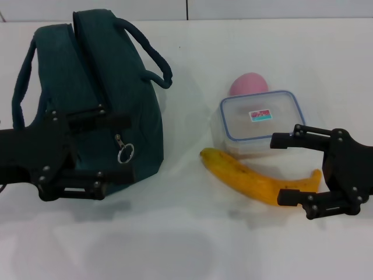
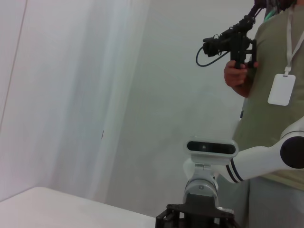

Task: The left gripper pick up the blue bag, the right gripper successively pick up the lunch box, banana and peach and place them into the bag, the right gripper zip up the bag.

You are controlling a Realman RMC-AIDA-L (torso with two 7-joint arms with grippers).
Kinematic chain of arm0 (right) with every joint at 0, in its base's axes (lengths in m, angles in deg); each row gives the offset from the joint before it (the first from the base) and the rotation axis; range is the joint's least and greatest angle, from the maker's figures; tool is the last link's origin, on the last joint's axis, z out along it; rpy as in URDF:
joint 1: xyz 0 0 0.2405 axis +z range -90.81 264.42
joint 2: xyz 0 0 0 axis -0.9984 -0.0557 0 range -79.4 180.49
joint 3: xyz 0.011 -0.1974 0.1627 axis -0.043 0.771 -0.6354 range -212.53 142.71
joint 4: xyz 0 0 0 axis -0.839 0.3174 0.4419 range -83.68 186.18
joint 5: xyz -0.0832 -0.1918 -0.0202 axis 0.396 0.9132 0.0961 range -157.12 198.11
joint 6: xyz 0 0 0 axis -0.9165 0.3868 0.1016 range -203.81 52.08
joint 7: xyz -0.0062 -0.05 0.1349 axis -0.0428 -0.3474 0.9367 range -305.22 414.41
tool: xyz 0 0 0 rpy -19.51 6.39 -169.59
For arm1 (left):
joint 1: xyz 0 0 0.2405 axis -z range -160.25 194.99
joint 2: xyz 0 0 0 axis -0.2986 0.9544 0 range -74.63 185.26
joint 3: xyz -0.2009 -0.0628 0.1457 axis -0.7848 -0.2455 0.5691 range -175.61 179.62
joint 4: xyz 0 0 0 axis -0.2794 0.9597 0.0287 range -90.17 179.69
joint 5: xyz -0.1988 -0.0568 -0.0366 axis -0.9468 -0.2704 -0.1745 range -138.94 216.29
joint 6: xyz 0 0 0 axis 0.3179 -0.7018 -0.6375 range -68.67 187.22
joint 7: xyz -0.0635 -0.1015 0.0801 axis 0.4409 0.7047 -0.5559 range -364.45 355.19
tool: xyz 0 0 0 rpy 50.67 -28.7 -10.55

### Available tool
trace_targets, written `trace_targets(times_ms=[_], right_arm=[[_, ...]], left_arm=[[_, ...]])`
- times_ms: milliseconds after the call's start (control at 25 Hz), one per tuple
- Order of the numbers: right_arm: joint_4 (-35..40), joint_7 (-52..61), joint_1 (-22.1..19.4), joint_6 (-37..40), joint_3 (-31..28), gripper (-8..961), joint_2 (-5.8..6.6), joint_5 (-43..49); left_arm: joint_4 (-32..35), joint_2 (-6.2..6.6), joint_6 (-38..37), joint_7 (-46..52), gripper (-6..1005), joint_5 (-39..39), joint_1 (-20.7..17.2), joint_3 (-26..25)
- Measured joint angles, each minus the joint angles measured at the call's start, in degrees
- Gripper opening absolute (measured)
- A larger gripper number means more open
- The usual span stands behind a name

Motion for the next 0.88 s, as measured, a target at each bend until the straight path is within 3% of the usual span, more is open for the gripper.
trace_targets(times_ms=[680, 880], right_arm=[[0.2, 0.0, 1.4, -0.8, 0.1, 869, 0.10, 0.3], [0.2, 0.0, 1.5, -1.0, -0.3, 870, 0.55, 0.0]], left_arm=[[-0.3, 0.11, 0.3, -0.2, 895, -0.6, 0.7, -2.6], [-4.3, -0.79, 0.1, -0.7, 894, -8.0, 0.7, -6.5]])
